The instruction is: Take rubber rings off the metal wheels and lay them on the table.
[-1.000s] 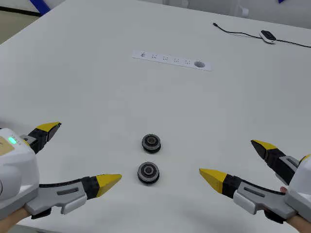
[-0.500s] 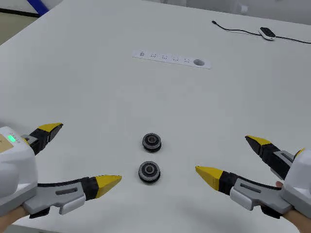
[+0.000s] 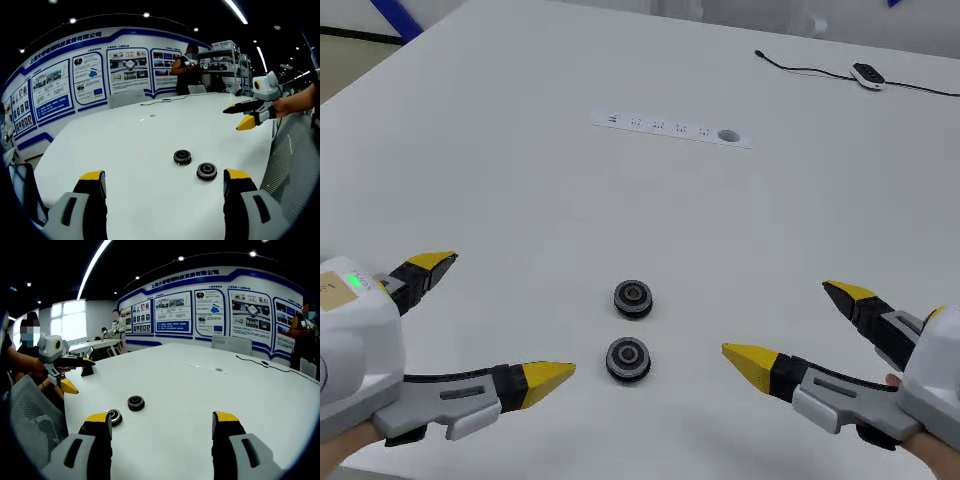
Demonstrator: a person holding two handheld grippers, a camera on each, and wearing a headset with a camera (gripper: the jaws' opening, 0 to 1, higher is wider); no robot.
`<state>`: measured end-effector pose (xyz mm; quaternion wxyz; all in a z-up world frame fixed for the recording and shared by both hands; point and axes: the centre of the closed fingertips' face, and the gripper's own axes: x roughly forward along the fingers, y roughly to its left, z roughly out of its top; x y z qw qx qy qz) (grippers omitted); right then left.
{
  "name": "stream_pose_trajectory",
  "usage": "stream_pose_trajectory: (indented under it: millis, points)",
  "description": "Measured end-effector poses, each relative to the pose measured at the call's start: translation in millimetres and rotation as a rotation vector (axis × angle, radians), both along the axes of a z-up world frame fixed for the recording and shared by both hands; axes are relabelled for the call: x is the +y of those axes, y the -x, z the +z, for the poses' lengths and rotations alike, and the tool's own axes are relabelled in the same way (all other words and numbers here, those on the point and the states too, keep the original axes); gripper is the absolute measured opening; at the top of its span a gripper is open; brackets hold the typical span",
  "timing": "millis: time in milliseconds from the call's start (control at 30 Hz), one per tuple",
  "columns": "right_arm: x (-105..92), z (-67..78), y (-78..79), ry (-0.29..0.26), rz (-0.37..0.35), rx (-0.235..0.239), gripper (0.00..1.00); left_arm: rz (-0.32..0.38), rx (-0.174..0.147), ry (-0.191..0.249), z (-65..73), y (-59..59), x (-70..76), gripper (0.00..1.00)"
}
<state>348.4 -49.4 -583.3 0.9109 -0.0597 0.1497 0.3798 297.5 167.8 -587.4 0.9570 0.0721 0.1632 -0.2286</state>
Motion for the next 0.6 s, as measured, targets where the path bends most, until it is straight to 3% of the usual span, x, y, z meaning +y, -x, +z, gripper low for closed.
stream_pose_trajectory:
  millis: [467, 600]
  points:
    - [2.1, -0.2, 3.7, -0.015, 0.002, 0.029, 0.79, -0.059, 0.029, -0.018, -8.9, -3.5, -13.5, 0.99]
    - [2.8, 0.3, 2.7, -0.033, -0.002, 0.04, 0.78, -0.095, 0.04, -0.053, -12.2, -6.8, -20.7, 0.98]
